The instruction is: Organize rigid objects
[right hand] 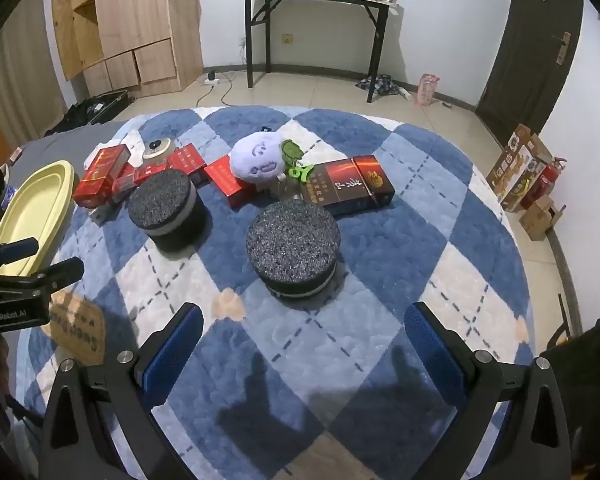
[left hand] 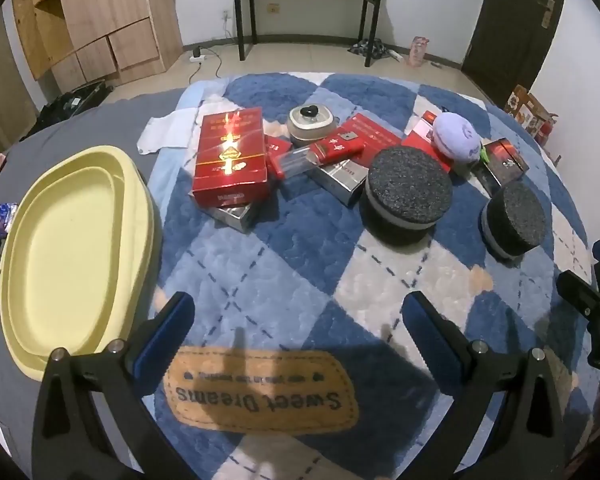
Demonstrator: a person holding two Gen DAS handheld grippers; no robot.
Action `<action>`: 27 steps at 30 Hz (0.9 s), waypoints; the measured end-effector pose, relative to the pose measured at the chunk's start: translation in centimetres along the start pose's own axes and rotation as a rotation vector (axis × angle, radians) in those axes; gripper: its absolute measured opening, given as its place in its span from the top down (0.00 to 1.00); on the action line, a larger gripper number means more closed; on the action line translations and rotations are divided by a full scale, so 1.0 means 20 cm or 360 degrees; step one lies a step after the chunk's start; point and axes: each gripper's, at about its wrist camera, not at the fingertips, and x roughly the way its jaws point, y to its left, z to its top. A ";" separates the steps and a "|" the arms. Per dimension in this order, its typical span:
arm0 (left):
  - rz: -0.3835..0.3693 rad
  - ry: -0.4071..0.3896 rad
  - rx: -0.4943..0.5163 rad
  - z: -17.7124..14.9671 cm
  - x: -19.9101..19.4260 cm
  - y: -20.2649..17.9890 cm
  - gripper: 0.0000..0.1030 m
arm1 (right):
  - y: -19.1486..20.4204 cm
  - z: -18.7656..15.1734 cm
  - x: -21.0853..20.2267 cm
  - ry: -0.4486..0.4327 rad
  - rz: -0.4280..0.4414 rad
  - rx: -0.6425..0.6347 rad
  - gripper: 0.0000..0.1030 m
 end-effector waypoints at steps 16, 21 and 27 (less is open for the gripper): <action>0.0008 0.0020 -0.0017 0.01 0.01 -0.01 0.00 | -0.01 -0.01 0.00 -0.0006 0.0000 0.0006 0.00; 0.0017 0.0013 -0.0001 0.00 0.02 -0.01 0.00 | -0.03 -0.01 0.00 -0.0003 -0.0003 0.0010 0.00; 0.0026 0.0015 0.0001 0.00 0.02 -0.02 0.00 | -0.03 -0.02 0.00 -0.0002 -0.0001 -0.0003 0.00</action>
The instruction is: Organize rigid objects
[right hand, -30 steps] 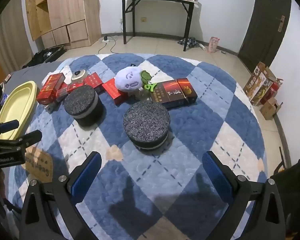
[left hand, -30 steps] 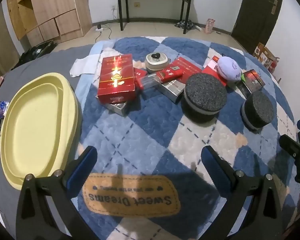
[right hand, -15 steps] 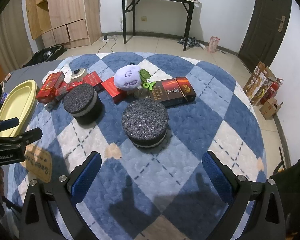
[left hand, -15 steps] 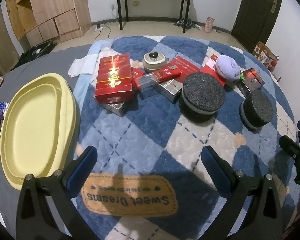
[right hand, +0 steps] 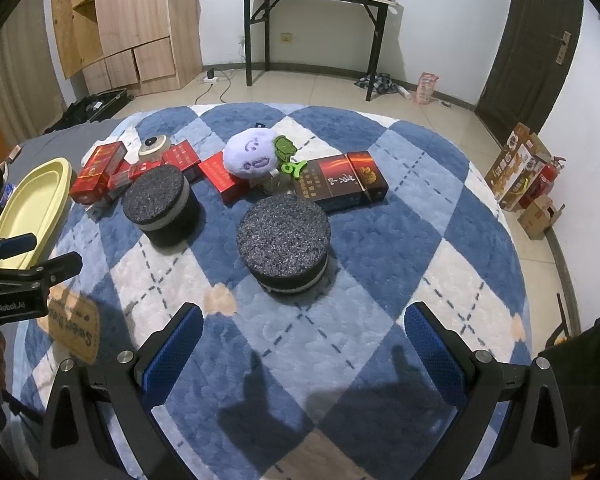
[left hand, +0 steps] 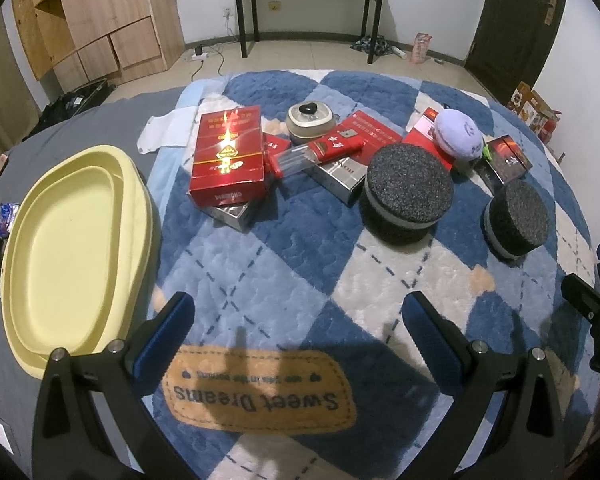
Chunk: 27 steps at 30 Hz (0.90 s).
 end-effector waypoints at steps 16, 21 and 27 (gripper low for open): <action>0.0009 0.0028 -0.0016 -0.02 0.02 0.02 0.00 | 0.02 0.00 0.02 0.0010 0.0007 -0.0018 0.00; 0.0009 0.0037 -0.0013 -0.03 0.03 0.02 0.00 | 0.03 0.00 0.03 0.0013 0.0005 -0.0031 0.00; 0.0013 0.0043 -0.0014 -0.02 0.03 0.02 0.00 | 0.04 0.00 0.03 0.0010 0.0008 -0.0042 0.00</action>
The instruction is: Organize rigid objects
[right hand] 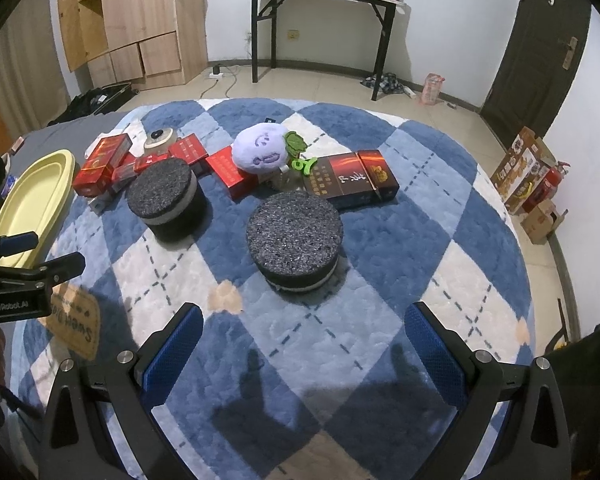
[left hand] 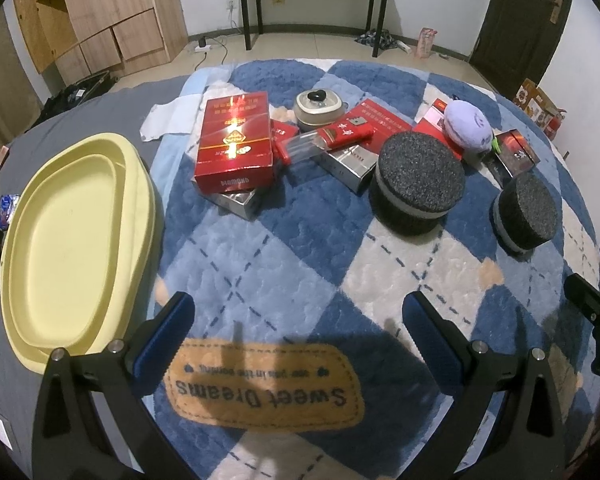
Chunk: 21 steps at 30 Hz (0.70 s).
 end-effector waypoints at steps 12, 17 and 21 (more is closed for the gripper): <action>0.0002 0.0002 -0.0004 0.00 0.00 0.01 0.00 | 0.00 -0.01 0.00 -0.0001 0.0003 -0.0005 0.00; 0.0002 0.0005 -0.0005 0.00 0.00 0.01 0.00 | 0.01 -0.01 -0.01 -0.0006 0.0005 -0.0009 0.00; 0.0004 0.0005 -0.0005 0.00 0.00 0.01 0.00 | 0.01 -0.01 -0.01 -0.0003 0.0006 -0.0007 0.00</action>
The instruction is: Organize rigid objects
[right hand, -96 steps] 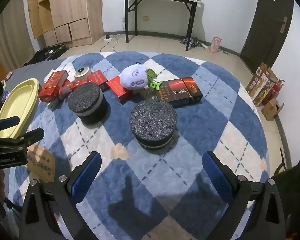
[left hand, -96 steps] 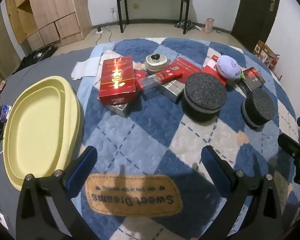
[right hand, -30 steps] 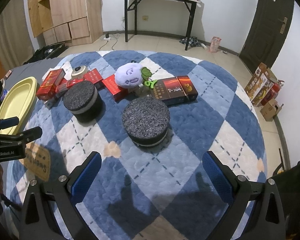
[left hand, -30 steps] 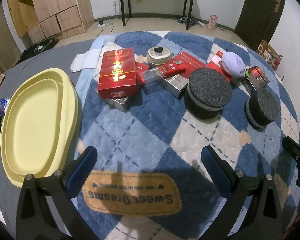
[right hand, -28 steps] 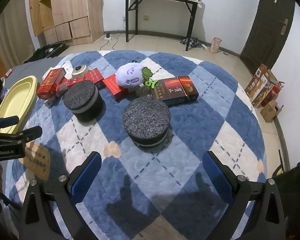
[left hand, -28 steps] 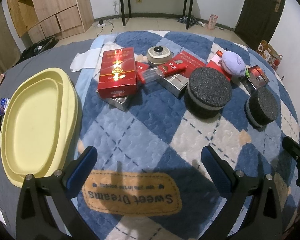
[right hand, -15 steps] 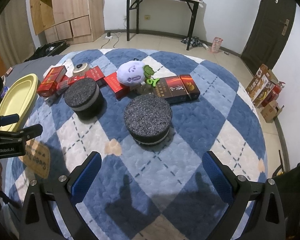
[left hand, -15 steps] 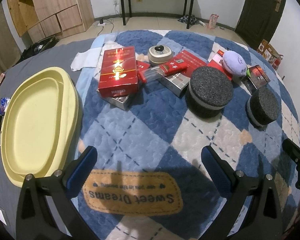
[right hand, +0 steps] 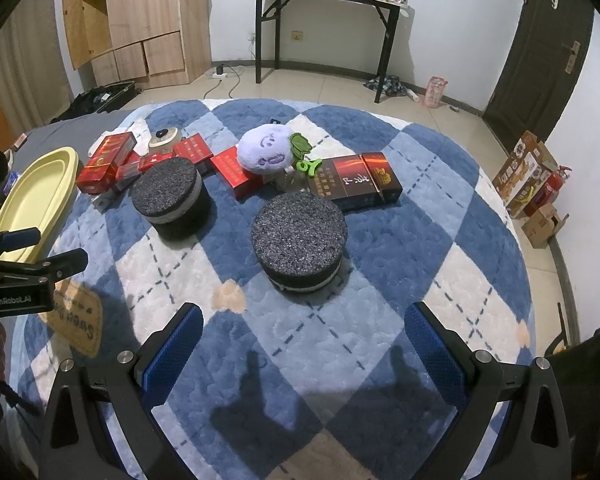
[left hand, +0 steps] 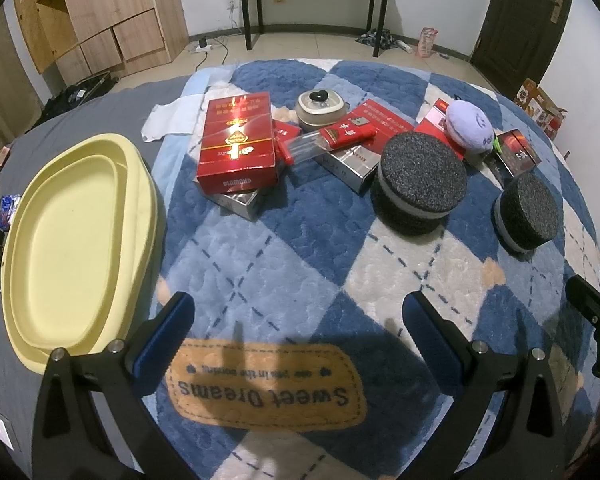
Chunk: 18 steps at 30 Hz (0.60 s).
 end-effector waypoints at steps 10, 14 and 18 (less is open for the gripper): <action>0.0001 0.0008 0.0007 0.00 0.00 0.00 0.00 | -0.01 0.00 0.01 0.0005 -0.0003 -0.0007 0.00; -0.0001 0.0012 -0.0006 -0.01 0.00 0.00 0.00 | -0.01 0.00 0.01 0.0004 -0.0003 -0.0004 0.00; 0.0000 0.0011 -0.0003 -0.01 0.01 0.00 0.00 | -0.01 0.00 0.01 0.0000 -0.0007 -0.0005 0.00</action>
